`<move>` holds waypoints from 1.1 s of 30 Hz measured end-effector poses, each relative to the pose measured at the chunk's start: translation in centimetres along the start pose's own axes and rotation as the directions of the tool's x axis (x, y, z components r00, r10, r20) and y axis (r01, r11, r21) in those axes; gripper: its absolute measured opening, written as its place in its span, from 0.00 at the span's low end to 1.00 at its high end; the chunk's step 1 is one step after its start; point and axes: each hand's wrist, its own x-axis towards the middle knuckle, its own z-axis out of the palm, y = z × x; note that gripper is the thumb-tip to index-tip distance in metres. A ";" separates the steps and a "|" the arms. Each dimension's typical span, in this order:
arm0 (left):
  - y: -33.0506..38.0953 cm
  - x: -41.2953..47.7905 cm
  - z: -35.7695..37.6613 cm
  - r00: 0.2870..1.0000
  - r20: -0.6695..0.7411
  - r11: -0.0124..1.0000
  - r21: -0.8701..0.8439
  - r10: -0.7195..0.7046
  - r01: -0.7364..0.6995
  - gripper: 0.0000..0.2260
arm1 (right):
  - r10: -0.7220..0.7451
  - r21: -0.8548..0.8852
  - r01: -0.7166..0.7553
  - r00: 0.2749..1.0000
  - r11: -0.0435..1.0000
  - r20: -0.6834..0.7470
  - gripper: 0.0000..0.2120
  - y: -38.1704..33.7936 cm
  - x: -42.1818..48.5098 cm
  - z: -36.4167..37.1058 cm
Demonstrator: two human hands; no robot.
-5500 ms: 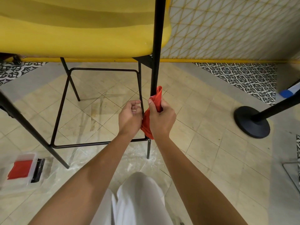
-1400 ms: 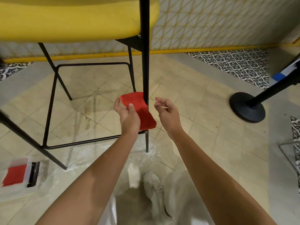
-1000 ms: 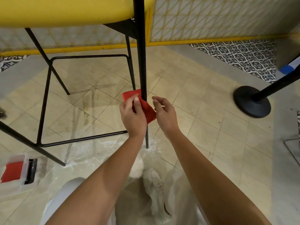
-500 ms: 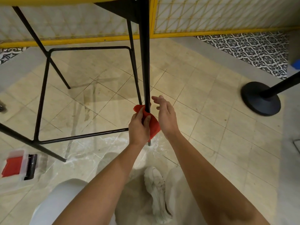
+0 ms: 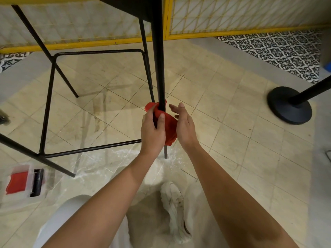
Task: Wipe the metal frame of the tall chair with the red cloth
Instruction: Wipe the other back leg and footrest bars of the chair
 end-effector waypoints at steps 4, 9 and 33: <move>-0.1 0.1 0.5 1.000 -0.004 0.999 0.038 -0.023 0.023 0.18 | -0.014 -0.046 0.017 0.999 0.999 0.047 0.24 0.0 -0.1 0.1; -0.6 0.3 0.9 0.999 0.000 0.999 0.023 -0.038 0.038 0.19 | 0.034 -0.037 -0.032 0.998 0.999 0.061 0.25 0.1 0.2 0.5; -6.8 2.3 -0.5 0.983 0.123 0.931 0.356 -0.133 0.082 0.16 | 0.230 -0.241 -0.204 0.970 0.949 0.084 0.32 1.4 1.3 -0.1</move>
